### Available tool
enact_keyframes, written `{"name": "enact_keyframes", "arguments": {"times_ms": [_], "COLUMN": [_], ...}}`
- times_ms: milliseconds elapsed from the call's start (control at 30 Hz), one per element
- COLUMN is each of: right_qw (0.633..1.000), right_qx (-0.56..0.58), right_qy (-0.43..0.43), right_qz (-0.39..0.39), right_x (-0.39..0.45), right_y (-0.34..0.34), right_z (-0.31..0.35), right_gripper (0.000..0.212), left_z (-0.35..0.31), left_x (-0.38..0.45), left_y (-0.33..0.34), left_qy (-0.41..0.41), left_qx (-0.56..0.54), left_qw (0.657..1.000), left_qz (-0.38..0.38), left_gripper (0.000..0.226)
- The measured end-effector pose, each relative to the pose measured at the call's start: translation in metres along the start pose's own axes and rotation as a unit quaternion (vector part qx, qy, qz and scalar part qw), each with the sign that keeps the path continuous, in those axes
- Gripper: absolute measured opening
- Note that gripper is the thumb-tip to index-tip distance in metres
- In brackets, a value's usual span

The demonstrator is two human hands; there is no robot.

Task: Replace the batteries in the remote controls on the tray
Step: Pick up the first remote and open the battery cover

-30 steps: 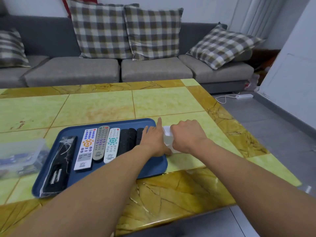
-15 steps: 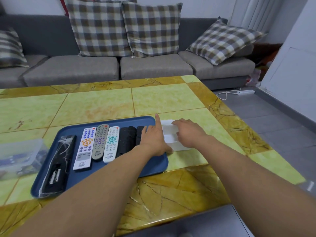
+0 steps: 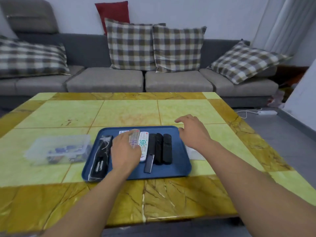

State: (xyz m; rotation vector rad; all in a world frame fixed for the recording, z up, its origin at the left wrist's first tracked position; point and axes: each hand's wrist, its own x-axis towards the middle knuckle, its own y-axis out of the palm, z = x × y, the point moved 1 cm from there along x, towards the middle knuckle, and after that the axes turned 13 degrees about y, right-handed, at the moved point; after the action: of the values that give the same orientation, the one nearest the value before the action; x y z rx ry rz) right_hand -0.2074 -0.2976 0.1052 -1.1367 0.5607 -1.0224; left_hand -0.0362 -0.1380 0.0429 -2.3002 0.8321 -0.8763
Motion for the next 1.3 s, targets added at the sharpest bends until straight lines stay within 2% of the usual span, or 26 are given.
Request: {"name": "enact_keyframes", "arguments": {"times_ms": [100,200,433,467,533,600,633,733,800,833,900,967,1200,1300], "right_qw": [0.995,0.986,0.975,0.974,0.968,0.962,0.959,0.953,0.946,0.943,0.940,0.940,0.950,0.947], "right_qx": [0.087,0.142,0.183,0.199,0.235,0.265,0.272,0.280,0.288,0.287,0.277,0.262,0.149,0.121], "right_qy": [-0.037,-0.055,-0.043,-0.039,-0.035,-0.052,-0.068,-0.120,-0.143,-0.155,-0.179,-0.195,-0.249,-0.265], "right_qz": [0.031,0.074,0.114,0.105,0.076,0.046,0.034,-0.005,-0.042,-0.063,-0.091,-0.093,-0.117,-0.134], "right_x": [-0.035,-0.076,-0.104,-0.101,-0.095,-0.088,-0.086,-0.080,-0.080,-0.080,-0.080,-0.079,-0.071,-0.065], "right_y": [0.019,0.052,0.112,0.115,0.113,0.109,0.107,0.107,0.105,0.105,0.103,0.101,0.097,0.099], "right_z": [0.060,0.105,0.136,0.138,0.140,0.142,0.143,0.145,0.143,0.142,0.138,0.133,0.118,0.117], "right_gripper": [0.032,0.032,0.027,0.027,0.025,0.021,0.019,0.019,0.020,0.019,0.018,0.018,0.012,0.011], "left_z": [0.048,0.086,0.093,0.093,0.088,0.079,0.074,0.063,0.056,0.054,0.051,0.049,0.040,0.038], "left_x": [-0.017,-0.033,-0.020,-0.018,-0.016,-0.016,-0.016,-0.011,-0.009,-0.008,-0.007,-0.006,-0.006,-0.007], "left_y": [-0.031,-0.047,-0.058,-0.059,-0.063,-0.070,-0.073,-0.074,-0.070,-0.068,-0.063,-0.059,-0.047,-0.042], "left_qy": [-0.083,-0.118,-0.148,-0.156,-0.156,-0.163,-0.164,-0.172,-0.175,-0.187,-0.206,-0.213,-0.200,-0.223], "left_qx": [0.088,0.149,0.124,0.105,0.031,-0.112,-0.184,-0.388,-0.487,-0.519,-0.558,-0.565,-0.519,-0.527], "left_qw": [0.992,0.980,0.974,0.976,0.986,0.980,0.968,0.903,0.852,0.830,0.799,0.792,0.830,0.819], "left_qz": [0.022,0.066,0.115,0.108,0.056,-0.012,-0.036,-0.067,-0.077,-0.081,-0.091,-0.090,-0.046,-0.035], "left_gripper": [0.057,0.061,0.100,0.097,0.066,0.030,0.024,0.013,0.005,0.008,0.021,0.030,0.030,0.037]}}
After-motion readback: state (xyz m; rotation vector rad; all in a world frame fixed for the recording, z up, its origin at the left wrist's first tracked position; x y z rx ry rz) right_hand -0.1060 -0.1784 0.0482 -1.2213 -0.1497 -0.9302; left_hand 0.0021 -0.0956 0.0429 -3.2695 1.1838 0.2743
